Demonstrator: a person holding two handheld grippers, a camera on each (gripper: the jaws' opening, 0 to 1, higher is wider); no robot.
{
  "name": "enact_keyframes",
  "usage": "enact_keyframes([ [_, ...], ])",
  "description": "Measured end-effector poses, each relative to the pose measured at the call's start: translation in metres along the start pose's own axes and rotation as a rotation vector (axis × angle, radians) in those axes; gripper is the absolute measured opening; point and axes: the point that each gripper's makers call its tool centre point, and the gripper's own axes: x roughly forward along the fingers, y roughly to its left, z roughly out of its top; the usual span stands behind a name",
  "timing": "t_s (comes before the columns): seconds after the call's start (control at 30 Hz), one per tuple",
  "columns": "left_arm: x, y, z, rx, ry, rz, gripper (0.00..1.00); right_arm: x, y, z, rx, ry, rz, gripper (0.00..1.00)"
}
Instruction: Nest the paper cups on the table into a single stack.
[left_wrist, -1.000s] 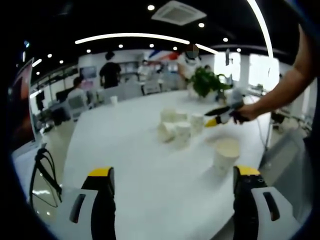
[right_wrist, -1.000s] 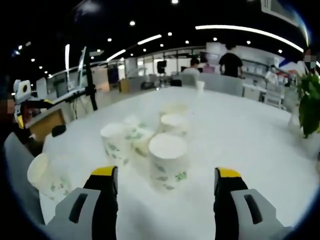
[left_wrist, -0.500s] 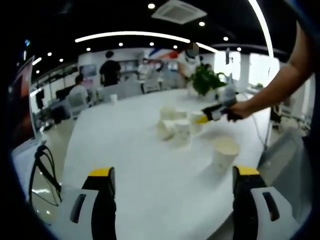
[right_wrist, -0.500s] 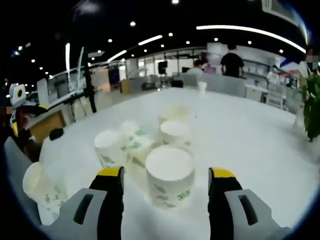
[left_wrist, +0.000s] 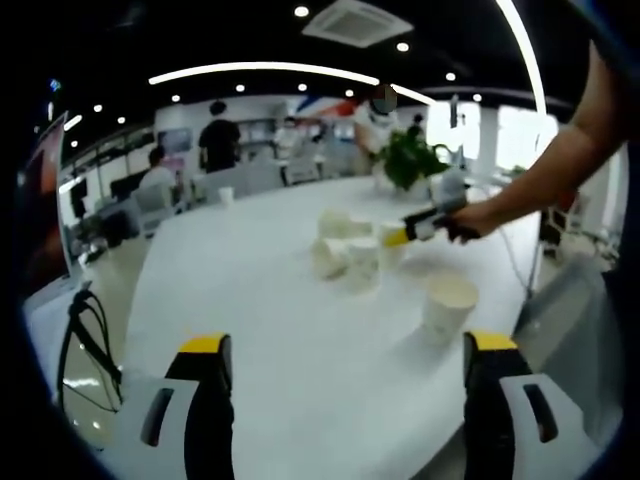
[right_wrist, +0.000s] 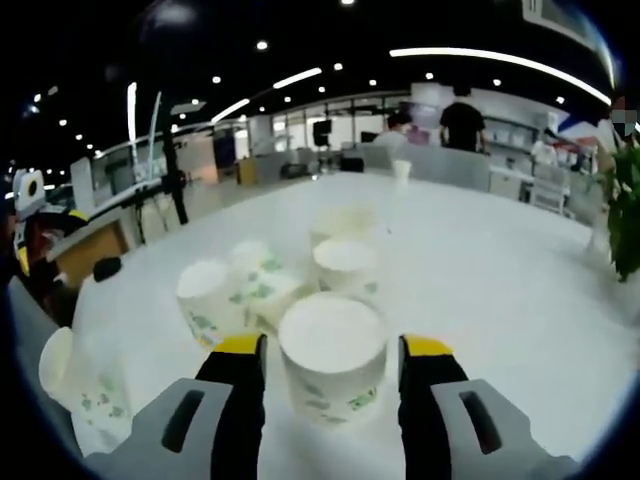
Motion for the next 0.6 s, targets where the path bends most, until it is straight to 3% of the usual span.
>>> enact_keyframes([
  [0.23,0.0007,0.0019,0.0017,0.001,0.000,-0.001,0.93,0.0012,0.0010,-0.0051,-0.015,0.015,0.009,0.39],
  [0.6,0.0034,0.0026,0.0021,0.003,0.002,-0.008,0.93,-0.0023,0.0024,-0.0044,-0.018,0.022,0.023,0.38],
])
